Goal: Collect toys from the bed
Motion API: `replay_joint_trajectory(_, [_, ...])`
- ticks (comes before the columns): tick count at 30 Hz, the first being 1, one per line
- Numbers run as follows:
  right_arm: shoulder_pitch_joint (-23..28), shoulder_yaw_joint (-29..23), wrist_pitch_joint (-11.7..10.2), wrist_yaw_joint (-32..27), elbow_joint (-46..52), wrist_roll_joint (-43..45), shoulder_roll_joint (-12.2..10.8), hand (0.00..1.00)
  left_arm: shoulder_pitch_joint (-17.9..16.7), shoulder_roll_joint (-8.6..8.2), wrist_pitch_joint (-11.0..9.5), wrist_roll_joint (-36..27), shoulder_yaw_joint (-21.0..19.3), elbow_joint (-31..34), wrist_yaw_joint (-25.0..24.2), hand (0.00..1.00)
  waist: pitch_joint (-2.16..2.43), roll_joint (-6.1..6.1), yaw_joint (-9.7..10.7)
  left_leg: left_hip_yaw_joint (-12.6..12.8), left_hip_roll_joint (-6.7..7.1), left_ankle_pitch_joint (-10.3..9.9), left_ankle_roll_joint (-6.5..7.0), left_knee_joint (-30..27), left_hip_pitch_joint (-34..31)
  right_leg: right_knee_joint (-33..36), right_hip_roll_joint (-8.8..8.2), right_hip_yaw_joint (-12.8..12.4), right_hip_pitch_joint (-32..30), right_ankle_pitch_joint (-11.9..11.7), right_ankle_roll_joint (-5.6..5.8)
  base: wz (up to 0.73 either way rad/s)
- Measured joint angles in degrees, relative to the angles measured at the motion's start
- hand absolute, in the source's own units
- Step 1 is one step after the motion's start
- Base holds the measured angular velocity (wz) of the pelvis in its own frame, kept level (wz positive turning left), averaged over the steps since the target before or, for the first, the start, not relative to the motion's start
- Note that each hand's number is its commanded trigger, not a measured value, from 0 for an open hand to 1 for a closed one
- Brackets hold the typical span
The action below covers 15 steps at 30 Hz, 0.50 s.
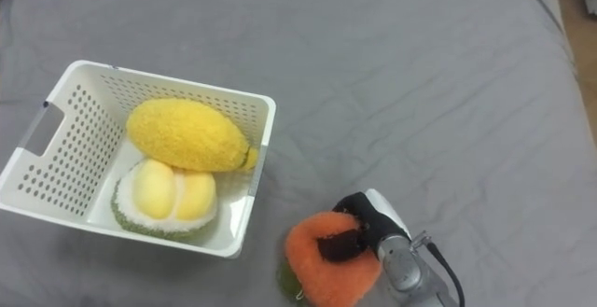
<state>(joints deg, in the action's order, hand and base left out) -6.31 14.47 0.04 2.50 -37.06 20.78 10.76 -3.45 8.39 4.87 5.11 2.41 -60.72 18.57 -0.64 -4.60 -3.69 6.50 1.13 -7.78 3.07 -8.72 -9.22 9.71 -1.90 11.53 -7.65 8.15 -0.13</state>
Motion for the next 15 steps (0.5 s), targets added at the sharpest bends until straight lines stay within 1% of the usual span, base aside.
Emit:
replay_joint_trajectory(2, [1.55, -0.04, 0.73, 0.13, 4.12, 1.58, 0.54, 1.0, -0.19, 0.1, -0.01, 0.0, -0.02, -0.14, -0.08, 0.0, 0.0, 0.01, 0.06, 0.08, 0.02, 0.01, 0.01, 0.01, 0.28, -0.04, 0.02, -0.27, 0.24, 0.0, 0.0, 0.0])
replay_joint_trajectory(6, [2.14, -0.49, 0.95, 0.02, 7.64, 3.16, 1.63, 1.0, -0.38, 0.13, -0.01, 0.0, -0.03, -1.45, -0.14, 0.0, 0.01, 0.0, 0.33, 0.36, 0.01, 0.0, 0.01, 0.39, 2.05, -0.1, 0.01, -0.47, 1.81, 0.01, 0.01, -0.05])
replay_joint_trajectory(9, [2.21, -2.69, 1.33, -0.19, 10.76, 3.12, 2.35, 1.0, -0.7, 0.16, -0.13, 0.05, -0.66, -1.48, -0.31, 0.0, 0.02, -0.02, 0.37, 0.33, 0.02, 0.0, 0.01, 0.39, 2.83, -0.13, -0.01, -0.41, 2.59, 0.01, 0.01, 0.0])
replay_joint_trajectory(10, [2.25, -3.17, 1.35, -0.21, 12.31, 2.57, 3.17, 1.0, -1.12, 0.17, -0.14, 0.05, -1.23, -0.97, -0.59, 0.0, 0.08, -0.04, 0.46, 0.28, 0.01, -0.01, 0.01, 0.38, 3.14, -0.1, -0.02, -0.29, 2.92, 0.01, 0.02, 0.04])
replay_joint_trajectory(11, [2.63, -4.65, 1.57, -0.21, 14.64, 2.36, 3.52, 1.0, -1.37, 0.15, -0.15, 0.1, -1.76, -0.6, -0.79, 0.0, 0.1, -0.07, 0.67, 0.09, 0.02, 0.0, 0.01, 0.34, 3.18, -0.08, -0.02, -0.19, 3.07, 0.01, 0.02, 0.05])
replay_joint_trajectory(12, [2.8, -5.4, 2.01, -0.27, 16.21, 2.43, 3.62, 1.0, -1.54, 0.13, -0.14, 0.15, -2.04, -0.43, -0.89, 0.0, 0.1, -0.07, 0.8, 0.04, 0.01, 0.0, 0.01, 0.29, 3.25, -0.07, -0.01, -0.17, 3.17, 0.01, 0.02, 0.05])
replay_joint_trajectory(14, [2.99, -8.07, 3.36, -0.44, 22.42, 1.85, 3.8, 1.0, -2.13, 0.16, 0.28, 0.19, -2.98, 0.26, -1.73, 0.0, 0.12, -0.01, 1.77, -0.07, 0.01, 0.0, 0.01, 0.23, 3.9, -0.09, -0.01, -0.04, 3.91, 0.02, 0.02, 0.02])
replay_joint_trajectory(15, [2.98, -8.74, 3.36, -0.54, 23.78, 1.69, 3.8, 1.0, -2.17, 0.15, 0.42, 0.22, -3.48, 0.23, -1.91, 0.0, 0.13, 0.0, 1.81, -0.07, 0.0, -0.01, 0.0, 0.23, 4.14, -0.15, 0.0, -0.04, 4.2, 0.02, 0.02, 0.0])
